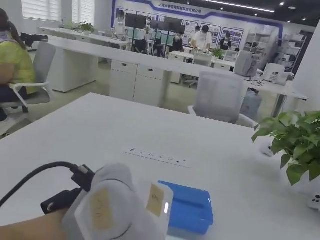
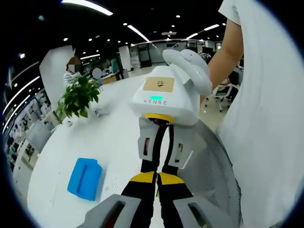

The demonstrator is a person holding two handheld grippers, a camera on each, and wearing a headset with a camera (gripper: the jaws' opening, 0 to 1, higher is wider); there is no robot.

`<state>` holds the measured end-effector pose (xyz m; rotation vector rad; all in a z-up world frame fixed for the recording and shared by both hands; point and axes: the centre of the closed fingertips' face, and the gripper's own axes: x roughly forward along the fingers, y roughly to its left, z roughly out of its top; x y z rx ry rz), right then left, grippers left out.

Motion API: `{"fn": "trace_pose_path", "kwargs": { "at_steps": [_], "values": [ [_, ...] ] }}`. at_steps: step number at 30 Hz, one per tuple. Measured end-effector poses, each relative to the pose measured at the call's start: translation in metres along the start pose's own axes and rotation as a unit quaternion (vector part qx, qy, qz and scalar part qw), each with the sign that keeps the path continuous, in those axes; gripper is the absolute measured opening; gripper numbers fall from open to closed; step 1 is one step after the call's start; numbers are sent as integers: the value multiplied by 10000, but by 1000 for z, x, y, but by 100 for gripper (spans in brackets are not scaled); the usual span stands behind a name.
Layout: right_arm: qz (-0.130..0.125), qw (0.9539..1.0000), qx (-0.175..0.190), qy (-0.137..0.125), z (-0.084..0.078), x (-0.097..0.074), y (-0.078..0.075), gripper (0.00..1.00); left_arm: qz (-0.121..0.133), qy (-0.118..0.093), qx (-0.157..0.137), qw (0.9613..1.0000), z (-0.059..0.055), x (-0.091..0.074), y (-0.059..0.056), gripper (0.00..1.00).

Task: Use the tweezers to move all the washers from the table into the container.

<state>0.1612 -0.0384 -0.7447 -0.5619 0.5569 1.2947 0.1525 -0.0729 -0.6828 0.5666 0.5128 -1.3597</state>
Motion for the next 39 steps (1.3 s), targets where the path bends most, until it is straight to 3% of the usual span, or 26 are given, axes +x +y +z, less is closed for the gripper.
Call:
{"fn": "trace_pose_path", "kwargs": {
  "at_steps": [1, 2, 4, 6, 7, 10, 12, 14, 15, 16, 18, 19, 21, 24, 26, 27, 28, 31, 33, 34, 35, 36, 37, 38, 39],
  "values": [
    [-1, 10000, 18, 8, 0, 1, 0, 3, 22, -41, -31, 10000, 0, 0, 1, 0],
    [6, 10000, 32, 4, -1, 2, -1, 2, 122, -218, 45, 9997, 2, 1, 3, 4],
    [-12, 10000, 47, 13, -2, 4, -3, 2, 284, -313, -208, 9989, -1, 0, 6, 13],
    [-61, 9999, 87, 19, -3, 5, -8, 2, 507, -624, -535, 9953, -1, -5, 12, 20],
    [-87, 9999, 130, 6, -2, 5, -10, 2, 648, -755, -815, 9917, -4, -9, 15, 21],
    [-167, 9992, 351, -80, 1, 5, -20, 2, 1182, -888, -1121, 9826, -18, -17, 23, 36],
    [-222, 9985, 478, -177, 4, 5, -27, 2, 1518, -915, -1443, 9735, -31, -22, 25, 50],
    [-277, 9960, 765, -355, 10, 6, -38, 2, 1910, -1063, -1823, 9586, -44, -26, 29, 69],
    [-300, 9945, 907, -427, 12, 7, -44, 2, 2011, -1063, -1915, 9548, -50, -28, 28, 72],
    [-289, 9937, 981, -469, 14, 8, -47, 2, 2217, -1165, -2160, 9437, -59, -31, 30, 73],
    [-263, 9923, 1107, -482, 14, 12, -56, 2, 2341, -1256, -2474, 9318, -73, -31, 29, 75],
    [-318, 9919, 1114, -515, 16, 14, -61, 2, 2454, -1201, -2565, 9271, -81, -33, 30, 76],
    [-372, 9919, 1083, -549, 18, 17, -69, 2, 2757, -1133, -2521, 9206, -92, -37, 34, 77],
    [-464, 9907, 1138, -588, 21, 22, -80, 2, 3283, -977, -2595, 9030, -111, -42, 41, 79],
    [-567, 9887, 1230, -640, 22, 25, -91, 2, 3527, -1071, -2623, 8918, -115, -45, 46, 83],
    [-612, 9873, 1303, -666, 22, 26, -95, 2, 3676, -1251, -2642, 8828, -114, -47, 49, 86],
    [-641, 9858, 1383, -698, 22, 27, -98, 2, 3681, -1361, -2628, 8814, -112, -46, 50, 88],
    [-585, 9834, 1561, -714, 20, 32, -107, 2, 4032, -1611, -2686, 8598, -112, -50, 60, 92],
    [-607, 9823, 1621, -711, 17, 36, -115, 3, 4174, -1590, -2562, 8572, -112, -50, 63, 95],
    [-594, 9812, 1693, -713, 17, 38, -119, 3, 4357, -1443, -2435, 8545, -115, -54, 67, 96],
    [-600, 9808, 1712, -712, 16, 40, -123, 3, 4454, -1467, -2381, 8505, -115, -55, 69, 96],
    [-632, 9807, 1717, -695, 16, 43, -127, 3, 4412, -1616, -2453, 8479, -113, -55, 70, 97],
    [-653, 9809, 1698, -683, 15, 45, -131, 3, 4309, -1890, -2620, 8426, -109, -53, 71, 99],
    [-659, 9812, 1683, -676, 15, 48, -134, 3, 4201, -1970, -2911, 8366, -110, -52, 70, 99],
    [-673, 9811, 1683, -671, 15, 51, -138, 3, 4193, -1935, -2953, 8364, -111, -52, 69, 99]
  ]
}}
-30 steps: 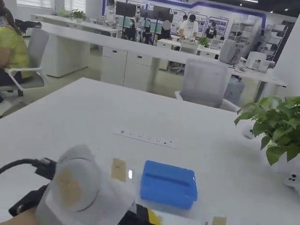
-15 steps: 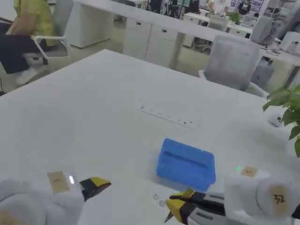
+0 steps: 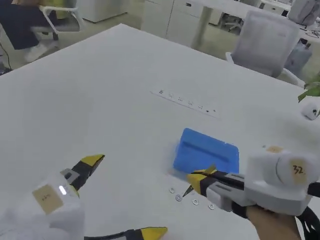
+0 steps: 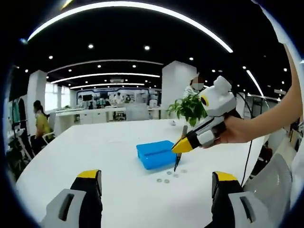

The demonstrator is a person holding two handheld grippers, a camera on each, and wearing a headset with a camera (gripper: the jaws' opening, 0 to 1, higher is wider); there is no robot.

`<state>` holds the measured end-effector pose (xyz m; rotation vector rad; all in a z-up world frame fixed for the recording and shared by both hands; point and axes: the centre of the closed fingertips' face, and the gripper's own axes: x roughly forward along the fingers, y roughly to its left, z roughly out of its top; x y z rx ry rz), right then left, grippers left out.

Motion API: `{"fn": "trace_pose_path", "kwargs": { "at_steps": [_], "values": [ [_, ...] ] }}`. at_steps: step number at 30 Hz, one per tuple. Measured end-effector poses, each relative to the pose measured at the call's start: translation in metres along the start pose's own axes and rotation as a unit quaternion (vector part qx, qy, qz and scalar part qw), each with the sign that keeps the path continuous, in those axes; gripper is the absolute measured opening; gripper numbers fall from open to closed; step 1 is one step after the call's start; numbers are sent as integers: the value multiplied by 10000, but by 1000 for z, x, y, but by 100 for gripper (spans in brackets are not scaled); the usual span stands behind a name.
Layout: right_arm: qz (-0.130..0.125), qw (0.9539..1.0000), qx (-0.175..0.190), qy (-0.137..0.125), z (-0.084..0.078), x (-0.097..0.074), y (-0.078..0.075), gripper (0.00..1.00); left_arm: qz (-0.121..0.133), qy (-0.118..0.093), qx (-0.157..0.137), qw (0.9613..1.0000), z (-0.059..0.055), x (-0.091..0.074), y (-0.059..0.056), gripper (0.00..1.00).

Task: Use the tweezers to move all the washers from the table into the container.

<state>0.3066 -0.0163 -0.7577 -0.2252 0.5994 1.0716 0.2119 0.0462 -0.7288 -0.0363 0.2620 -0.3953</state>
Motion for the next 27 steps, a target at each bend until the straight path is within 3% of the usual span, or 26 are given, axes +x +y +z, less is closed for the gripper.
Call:
{"fn": "trace_pose_path", "kwargs": {
  "at_steps": [2, 6, 8, 11, 16, 19, 27],
  "values": [
    [-16, 10000, -1, -4, 1, 8, -6, 3, 154, -87, 148, 9997, 3, -1, 6, 99],
    [-66, 10000, -5, 51, -3, 25, -15, 3, 325, -49, 170, 9993, 1, 0, 12, 99],
    [-60, 10000, 7, 72, -6, 34, -18, 3, 468, 22, 385, 9982, -1, 0, 15, 99],
    [-48, 9998, 198, 88, -12, 43, -22, 3, 347, 284, 317, 9985, -11, 3, 12, 99],
    [-181, 9996, 181, 152, -21, 58, -34, 3, 364, 402, 301, 9981, -15, 4, 14, 95],
    [-216, 9995, 107, 202, -24, 61, -38, 3, 432, 359, 364, 9978, -14, 4, 17, 98],
    [-191, 9992, 278, 236, -31, 65, -40, 3, 438, 480, 462, 9968, -20, 5, 18, 98]
  ]
}}
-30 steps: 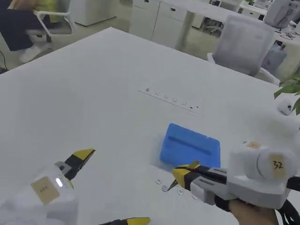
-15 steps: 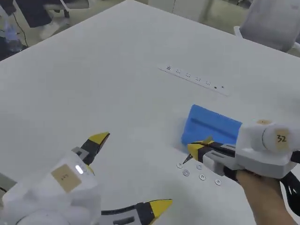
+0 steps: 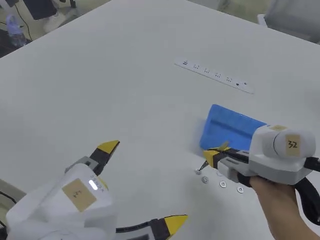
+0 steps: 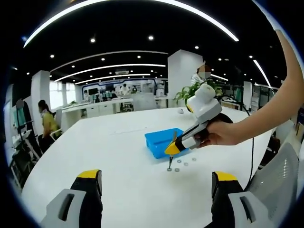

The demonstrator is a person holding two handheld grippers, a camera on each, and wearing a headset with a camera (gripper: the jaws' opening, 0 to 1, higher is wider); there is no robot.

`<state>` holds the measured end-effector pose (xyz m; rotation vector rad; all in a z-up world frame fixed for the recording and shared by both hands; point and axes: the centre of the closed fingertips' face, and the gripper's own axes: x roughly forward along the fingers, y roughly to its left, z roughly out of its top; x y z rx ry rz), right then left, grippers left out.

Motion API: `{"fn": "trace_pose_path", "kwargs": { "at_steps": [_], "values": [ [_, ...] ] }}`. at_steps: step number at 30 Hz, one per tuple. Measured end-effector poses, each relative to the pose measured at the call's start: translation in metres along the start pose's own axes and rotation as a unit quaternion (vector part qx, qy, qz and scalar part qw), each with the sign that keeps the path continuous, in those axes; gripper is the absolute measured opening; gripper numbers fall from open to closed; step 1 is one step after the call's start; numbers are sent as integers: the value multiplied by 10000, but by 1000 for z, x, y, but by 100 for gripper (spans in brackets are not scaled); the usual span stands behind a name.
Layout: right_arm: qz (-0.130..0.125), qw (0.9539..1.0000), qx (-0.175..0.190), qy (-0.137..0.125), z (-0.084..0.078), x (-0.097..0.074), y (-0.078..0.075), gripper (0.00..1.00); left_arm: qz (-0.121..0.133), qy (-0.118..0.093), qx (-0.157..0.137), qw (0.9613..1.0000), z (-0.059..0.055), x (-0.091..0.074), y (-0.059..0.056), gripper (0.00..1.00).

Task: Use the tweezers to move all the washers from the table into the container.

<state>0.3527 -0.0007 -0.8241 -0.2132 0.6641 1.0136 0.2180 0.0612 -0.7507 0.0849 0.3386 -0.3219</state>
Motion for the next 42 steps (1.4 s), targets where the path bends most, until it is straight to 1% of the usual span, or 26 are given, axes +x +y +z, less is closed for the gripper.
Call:
{"fn": "trace_pose_path", "kwargs": {
  "at_steps": [3, 4, 8, 10, 11, 14, 20, 22, 25, 29, 33, 35, 39, 42],
  "values": [
    [4, 10000, 54, -12, -2, 1, 1, 3, -14, 89, 17, 10000, -4, 1, 0, 99],
    [-4, 10000, 51, -39, -1, 1, 0, 3, -23, 132, 64, 9999, -5, 1, -1, 99],
    [-9, 9999, 104, -63, 0, 1, 1, 3, -31, 173, 117, 9998, -8, 2, -1, 99],
    [-23, 10000, -42, -9, -1, 2, 2, 3, -26, 199, 149, 9997, -9, 2, -1, 99],
    [-27, 9998, -174, 19, -1, 2, 3, 3, -16, 192, 180, 9997, -9, 1, -1, 99],
    [-44, 9994, -328, 18, -1, 2, 5, 3, -2, 222, 196, 9996, -11, 2, 0, 98],
    [-16, 9996, -294, -15, -1, 1, 10, 2, 17, 269, 260, 9993, -13, 2, 0, 98],
    [-20, 9992, -410, 13, -2, 0, 12, 2, 39, 259, 277, 9993, -13, 1, 1, 97],
    [52, 9989, -466, 77, -2, -1, 12, 1, 55, 240, 285, 9993, -12, 1, 2, 97],
    [109, 9990, -423, 135, -2, -1, 10, 1, 63, 264, 328, 9991, -14, 1, 2, 98],
    [136, 9995, -298, 45, 5, -6, 9, 1, 73, 300, 370, 9988, -15, 2, 2, 99],
    [137, 9995, -276, -19, 12, -10, 7, 1, 70, 289, 356, 9989, -15, 2, 2, 99],
    [192, 9988, -429, -97, 25, -19, 8, 1, 67, 265, 345, 9990, -14, 2, 2, 99],
    [147, 9980, -601, -120, 33, -25, 8, 1, 77, 269, 350, 9990, -14, 1, 2, 99]
  ]
}}
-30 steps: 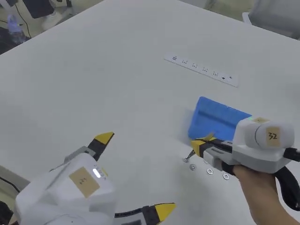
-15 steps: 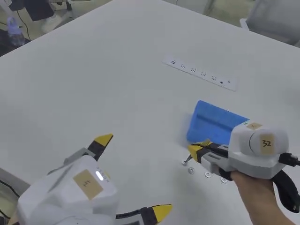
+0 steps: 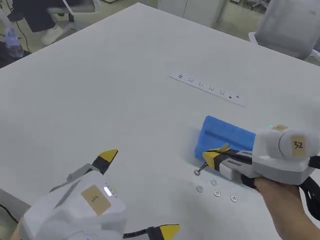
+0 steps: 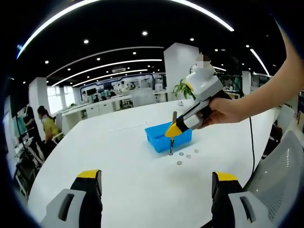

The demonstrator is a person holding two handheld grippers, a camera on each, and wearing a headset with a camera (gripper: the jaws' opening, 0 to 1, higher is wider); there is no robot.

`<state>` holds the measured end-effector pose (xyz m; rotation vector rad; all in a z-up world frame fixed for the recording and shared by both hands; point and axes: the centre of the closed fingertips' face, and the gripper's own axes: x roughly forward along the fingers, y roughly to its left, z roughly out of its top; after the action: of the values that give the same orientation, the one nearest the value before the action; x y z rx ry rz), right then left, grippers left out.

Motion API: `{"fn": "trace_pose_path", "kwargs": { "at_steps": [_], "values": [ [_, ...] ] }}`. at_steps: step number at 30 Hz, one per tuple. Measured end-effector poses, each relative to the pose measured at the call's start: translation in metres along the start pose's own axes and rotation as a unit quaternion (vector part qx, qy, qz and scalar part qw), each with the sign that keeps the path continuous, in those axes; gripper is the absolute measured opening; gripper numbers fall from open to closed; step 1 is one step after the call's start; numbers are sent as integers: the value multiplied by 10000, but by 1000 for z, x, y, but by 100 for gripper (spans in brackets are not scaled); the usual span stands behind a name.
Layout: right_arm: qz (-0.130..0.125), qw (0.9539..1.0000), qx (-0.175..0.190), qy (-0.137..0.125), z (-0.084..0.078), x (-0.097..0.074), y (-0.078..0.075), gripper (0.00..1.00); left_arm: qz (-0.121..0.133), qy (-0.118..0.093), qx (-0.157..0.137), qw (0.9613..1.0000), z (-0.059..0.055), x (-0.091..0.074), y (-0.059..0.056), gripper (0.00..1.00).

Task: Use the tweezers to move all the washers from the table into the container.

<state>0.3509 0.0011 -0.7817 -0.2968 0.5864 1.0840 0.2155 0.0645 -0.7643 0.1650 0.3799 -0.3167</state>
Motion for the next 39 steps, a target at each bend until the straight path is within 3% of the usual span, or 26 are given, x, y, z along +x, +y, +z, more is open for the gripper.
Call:
{"fn": "trace_pose_path", "kwargs": {
  "at_steps": [10, 19, 27, 39],
  "values": [
    [-241, 9994, -60, -234, 24, -9, -18, 1, -70, 169, 27, 9998, -6, 2, -3, 99],
    [-592, 9976, -72, -340, 37, 1, -39, 1, -99, 282, 138, 9995, -10, 2, -6, 99],
    [-994, 9948, -77, -209, 31, 20, -63, 1, -117, 444, 197, 9987, -16, 4, -7, 99],
    [-1023, 9947, 137, -39, 18, 46, -75, 2, -128, 724, 322, 9968, -26, 5, -8, 99]
  ]
}}
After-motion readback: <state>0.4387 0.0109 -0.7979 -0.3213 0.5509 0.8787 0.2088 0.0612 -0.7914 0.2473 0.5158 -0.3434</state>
